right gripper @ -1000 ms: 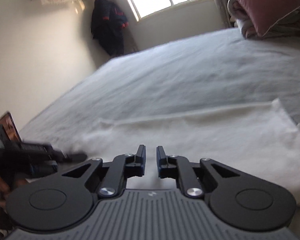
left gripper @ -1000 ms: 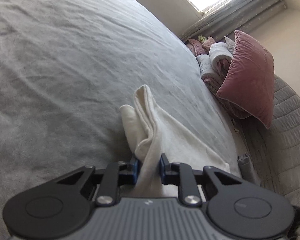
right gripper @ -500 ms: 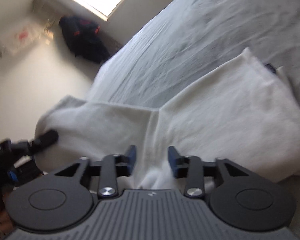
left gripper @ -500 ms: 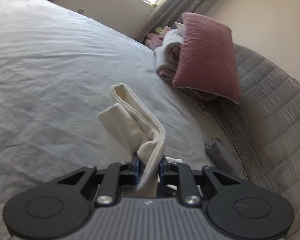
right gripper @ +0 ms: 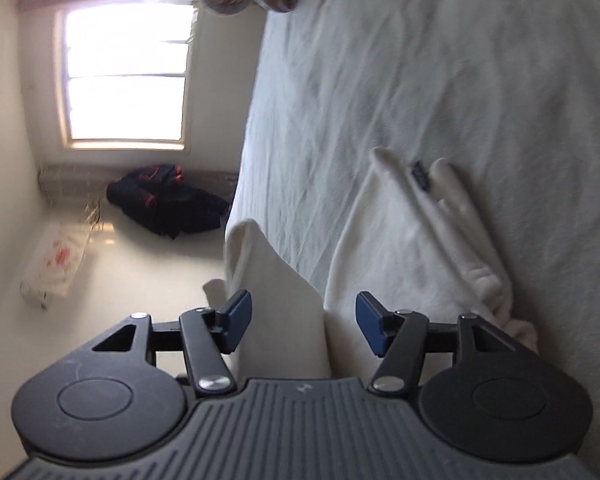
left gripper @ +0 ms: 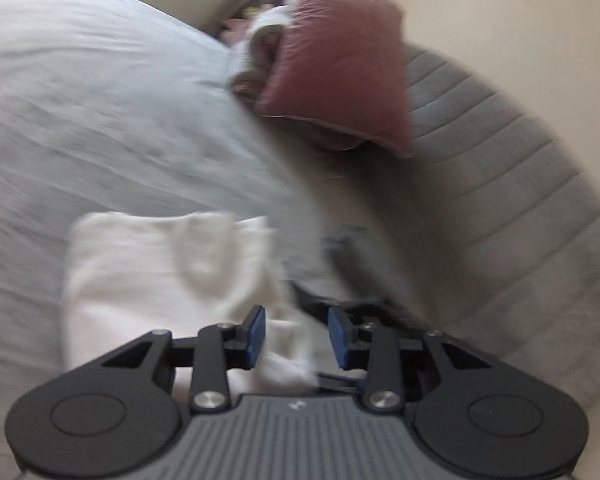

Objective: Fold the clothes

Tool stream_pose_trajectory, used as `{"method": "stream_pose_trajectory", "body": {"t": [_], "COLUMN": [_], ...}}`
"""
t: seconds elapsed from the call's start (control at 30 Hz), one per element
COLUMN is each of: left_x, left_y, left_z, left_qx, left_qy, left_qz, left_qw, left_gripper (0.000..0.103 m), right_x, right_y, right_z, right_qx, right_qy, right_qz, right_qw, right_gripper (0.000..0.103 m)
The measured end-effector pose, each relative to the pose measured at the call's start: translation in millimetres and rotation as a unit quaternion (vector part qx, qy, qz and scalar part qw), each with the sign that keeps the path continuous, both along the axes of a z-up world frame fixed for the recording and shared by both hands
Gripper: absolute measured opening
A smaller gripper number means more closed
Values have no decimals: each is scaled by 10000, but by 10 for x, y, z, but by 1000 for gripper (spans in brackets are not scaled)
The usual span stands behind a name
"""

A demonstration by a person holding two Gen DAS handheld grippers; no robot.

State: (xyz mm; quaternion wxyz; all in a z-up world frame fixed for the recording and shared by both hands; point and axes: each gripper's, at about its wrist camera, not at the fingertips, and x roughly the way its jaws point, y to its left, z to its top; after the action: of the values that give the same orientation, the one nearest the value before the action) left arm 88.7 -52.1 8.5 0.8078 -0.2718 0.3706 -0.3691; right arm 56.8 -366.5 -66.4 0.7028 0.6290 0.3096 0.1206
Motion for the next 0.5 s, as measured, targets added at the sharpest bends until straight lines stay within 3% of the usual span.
{"method": "stream_pose_trajectory", "body": {"t": [0.07,0.27,0.4,0.5], "left_x": [-38,-74,-72,-93], "left_y": [59,293,365,388], "left_z": [3,-177,-427,-549], "left_qx": [-165,191,568,526], "left_qy": [-67,-123,-22,-51], "left_qz": [-41,314,563,611], "left_qw": [9998,9993,9968,9967], "left_gripper": [34,34,33,33], "right_x": [-13,-20,10,25], "right_y": [-25,33,183,373], "right_z": [-16,65,145,256], "right_qx": [157,-169,-731,-1460], "right_qy": [38,141,151,90], "right_qz": [-45,-12,80,224], "right_qw": [9999,9998,9972,9890], "right_gripper": [62,64,65,65]}}
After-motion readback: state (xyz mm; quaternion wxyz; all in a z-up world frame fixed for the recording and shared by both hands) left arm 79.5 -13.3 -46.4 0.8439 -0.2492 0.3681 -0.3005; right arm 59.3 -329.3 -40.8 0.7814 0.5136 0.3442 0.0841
